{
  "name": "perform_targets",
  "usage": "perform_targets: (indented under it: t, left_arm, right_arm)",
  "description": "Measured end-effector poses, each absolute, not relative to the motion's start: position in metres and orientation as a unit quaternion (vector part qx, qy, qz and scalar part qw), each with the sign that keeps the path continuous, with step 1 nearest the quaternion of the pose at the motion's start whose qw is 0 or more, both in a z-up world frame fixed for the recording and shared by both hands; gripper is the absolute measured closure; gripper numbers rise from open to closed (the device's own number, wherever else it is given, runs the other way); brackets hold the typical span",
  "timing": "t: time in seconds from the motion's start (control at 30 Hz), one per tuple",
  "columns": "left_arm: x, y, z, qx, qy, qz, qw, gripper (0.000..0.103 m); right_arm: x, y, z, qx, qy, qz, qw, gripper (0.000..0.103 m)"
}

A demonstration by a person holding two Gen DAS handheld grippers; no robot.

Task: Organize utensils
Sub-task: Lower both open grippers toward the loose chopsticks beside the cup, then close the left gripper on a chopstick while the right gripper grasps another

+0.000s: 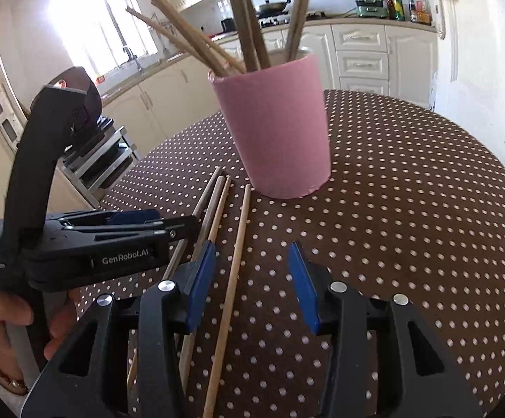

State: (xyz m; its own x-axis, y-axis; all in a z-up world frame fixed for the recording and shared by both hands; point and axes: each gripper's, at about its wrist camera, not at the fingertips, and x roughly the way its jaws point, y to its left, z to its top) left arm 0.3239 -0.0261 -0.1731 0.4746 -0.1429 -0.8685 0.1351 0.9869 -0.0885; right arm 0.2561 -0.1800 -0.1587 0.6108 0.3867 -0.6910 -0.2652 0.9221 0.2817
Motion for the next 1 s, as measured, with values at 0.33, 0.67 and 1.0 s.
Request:
perform_targets:
  t: [0.33,0.67,1.0]
  left_arm:
    - [0.364,-0.034,-0.171,0.014,0.500,-0.078,0.863,0.071]
    - [0.334,-0.035,-0.176,0.015,0.488,-0.080,0.869,0.093]
    - [0.306,-0.017,-0.151,-0.005,0.470,-0.097,0.877,0.097]
  right_arm:
    - [0.291,-0.147,-0.166,0.011,0.441,0.169,0.881,0.072]
    - [0.300,-0.121,-0.169,-0.046,0.457,0.152,0.875,0.099]
    - [0.282,-0.147,-0.149,0.025,0.440,0.192,0.877,0.099]
